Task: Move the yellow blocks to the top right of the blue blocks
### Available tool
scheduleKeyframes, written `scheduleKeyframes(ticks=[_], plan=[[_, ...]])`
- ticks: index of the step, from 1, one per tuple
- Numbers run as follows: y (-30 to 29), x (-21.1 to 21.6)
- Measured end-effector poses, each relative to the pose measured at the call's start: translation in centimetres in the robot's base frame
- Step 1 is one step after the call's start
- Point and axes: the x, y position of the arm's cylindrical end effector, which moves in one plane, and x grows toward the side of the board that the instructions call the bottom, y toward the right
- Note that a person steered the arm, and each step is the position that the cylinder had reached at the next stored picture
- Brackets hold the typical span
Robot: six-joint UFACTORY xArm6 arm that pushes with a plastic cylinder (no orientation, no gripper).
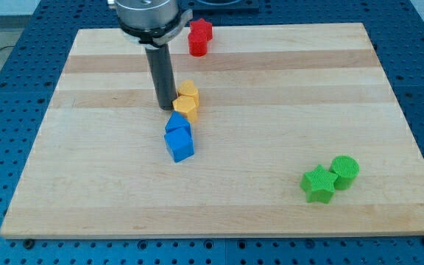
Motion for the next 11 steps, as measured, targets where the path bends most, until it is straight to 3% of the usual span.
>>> scheduleKeyframes(ticks=[2,4,5,7,11], plan=[[0.1,0.2],[-2.2,-5.9],[0.3,-8.4],[1.9,-5.7],[1.9,-5.0]])
